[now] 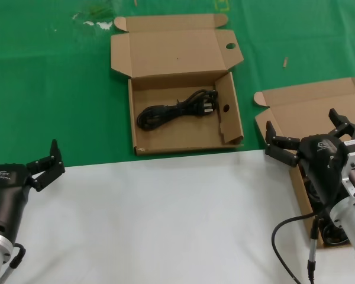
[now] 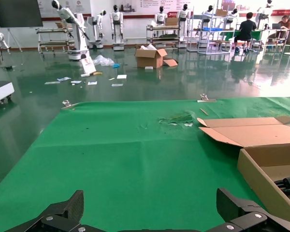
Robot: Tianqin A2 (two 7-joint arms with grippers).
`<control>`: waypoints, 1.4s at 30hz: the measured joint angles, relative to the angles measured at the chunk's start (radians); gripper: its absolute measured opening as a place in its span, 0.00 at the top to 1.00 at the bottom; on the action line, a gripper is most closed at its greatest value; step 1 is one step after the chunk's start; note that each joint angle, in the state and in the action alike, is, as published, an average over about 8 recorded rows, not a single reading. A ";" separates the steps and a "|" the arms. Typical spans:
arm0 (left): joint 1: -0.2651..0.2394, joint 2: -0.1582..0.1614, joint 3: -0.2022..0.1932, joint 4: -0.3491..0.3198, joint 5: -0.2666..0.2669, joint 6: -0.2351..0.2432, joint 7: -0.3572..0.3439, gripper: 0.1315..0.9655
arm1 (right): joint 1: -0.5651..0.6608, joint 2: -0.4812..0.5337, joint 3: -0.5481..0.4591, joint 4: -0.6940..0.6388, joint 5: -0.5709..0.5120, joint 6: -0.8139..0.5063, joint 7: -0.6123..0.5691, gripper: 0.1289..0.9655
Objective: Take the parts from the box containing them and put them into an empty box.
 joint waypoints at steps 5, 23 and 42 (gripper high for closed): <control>0.000 0.000 0.000 0.000 0.000 0.000 0.000 0.00 | 0.000 0.000 0.000 0.000 0.000 0.000 0.000 0.00; 0.000 0.000 0.000 0.000 0.000 0.000 0.000 0.00 | 0.000 0.000 0.000 0.000 0.000 0.000 0.000 0.00; 0.000 0.000 0.000 0.000 0.000 0.000 0.000 0.00 | 0.000 0.000 0.000 0.000 0.000 0.000 0.000 0.00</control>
